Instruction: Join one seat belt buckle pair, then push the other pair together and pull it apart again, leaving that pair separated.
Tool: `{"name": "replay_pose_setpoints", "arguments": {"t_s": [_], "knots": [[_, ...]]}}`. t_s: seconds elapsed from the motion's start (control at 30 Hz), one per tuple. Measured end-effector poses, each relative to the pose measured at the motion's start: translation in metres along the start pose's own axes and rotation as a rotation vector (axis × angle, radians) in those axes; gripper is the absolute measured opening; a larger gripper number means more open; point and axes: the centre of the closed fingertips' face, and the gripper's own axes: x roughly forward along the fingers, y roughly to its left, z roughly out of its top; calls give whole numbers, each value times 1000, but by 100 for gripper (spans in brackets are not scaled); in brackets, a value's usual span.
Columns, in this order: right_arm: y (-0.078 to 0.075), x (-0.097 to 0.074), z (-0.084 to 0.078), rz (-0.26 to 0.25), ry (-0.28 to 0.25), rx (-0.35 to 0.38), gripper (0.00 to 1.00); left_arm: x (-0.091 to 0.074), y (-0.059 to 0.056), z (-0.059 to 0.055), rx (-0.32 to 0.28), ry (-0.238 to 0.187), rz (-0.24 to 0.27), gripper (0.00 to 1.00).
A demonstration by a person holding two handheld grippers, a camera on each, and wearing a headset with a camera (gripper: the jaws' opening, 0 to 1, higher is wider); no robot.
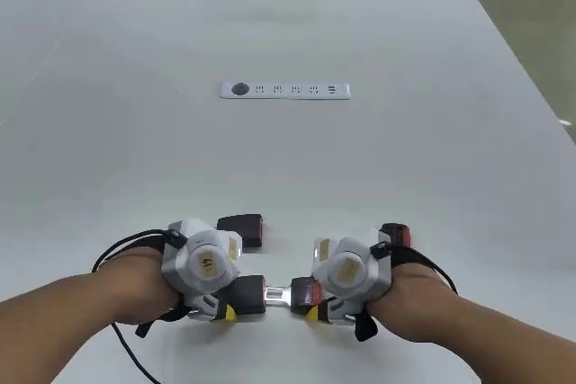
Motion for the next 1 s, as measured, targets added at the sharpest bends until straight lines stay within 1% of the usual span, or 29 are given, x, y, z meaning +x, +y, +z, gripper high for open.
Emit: {"name": "replay_pose_setpoints", "arguments": {"t_s": [0.2, 0.23, 0.27, 0.3, 0.37, 0.43, 0.53, 0.57, 0.7, 0.87, 1.0], "knots": [[0, 0, 1, 1, 5, -24, 33, 0, 0, 0, 1, 16, -4, 34], [0, 0, 2, 0, -4, -23, 33, 0, 0, 0, 2, 17, -4, 34], [2, 0, 5, 9, -24, -5, 33, 0, 0, 0, 1, 16, -4, 34], [4, 1, 6, 13, -28, 3, 33, 0, 0, 0, 2, 15, -4, 34], [3, 2, 7, -2, -24, -22, 33, 0, 0, 0, 2, 16, -3, 34], [3, 3, 9, -2, -30, -17, 33, 0, 0, 0, 4, 20, -3, 34], [3, 5, 14, -5, -40, -30, 33, 0, 0, 1, 12, 21, -6, 34], [4, 6, 14, -5, -33, -31, 33, 0, 0, 0, 14, 22, -7, 34], [2, 6, 14, -5, -45, -27, 32, 1, 0, 1, 23, 24, -13, 33], [2, 9, 17, -2, -36, -20, 31, 1, 0, 0, 18, 8, -7, 33], [2, 11, 20, -1, -30, -15, 31, 1, 0, 1, 18, 12, -10, 33]]}}
